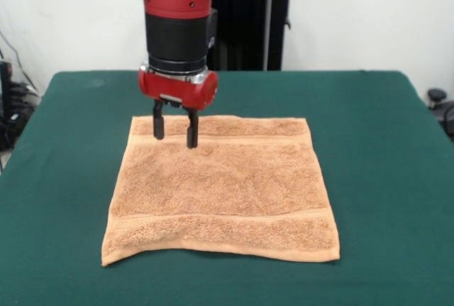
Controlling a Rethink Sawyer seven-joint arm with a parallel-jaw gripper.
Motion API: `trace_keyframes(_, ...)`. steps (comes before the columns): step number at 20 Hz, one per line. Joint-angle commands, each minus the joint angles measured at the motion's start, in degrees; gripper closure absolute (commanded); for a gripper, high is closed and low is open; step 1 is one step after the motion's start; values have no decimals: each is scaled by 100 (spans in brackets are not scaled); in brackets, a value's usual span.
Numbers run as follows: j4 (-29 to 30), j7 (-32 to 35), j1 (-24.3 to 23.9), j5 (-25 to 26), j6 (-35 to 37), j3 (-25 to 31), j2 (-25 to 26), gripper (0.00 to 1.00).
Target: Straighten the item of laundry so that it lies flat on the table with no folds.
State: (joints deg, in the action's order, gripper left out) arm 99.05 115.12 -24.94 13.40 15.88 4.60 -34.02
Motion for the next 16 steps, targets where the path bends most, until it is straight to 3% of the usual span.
trace_keyframes(1,-361,24,117,-161,838,650,103,0)
trace_keyframes(16,-528,94,136,-74,1049,509,143,0)
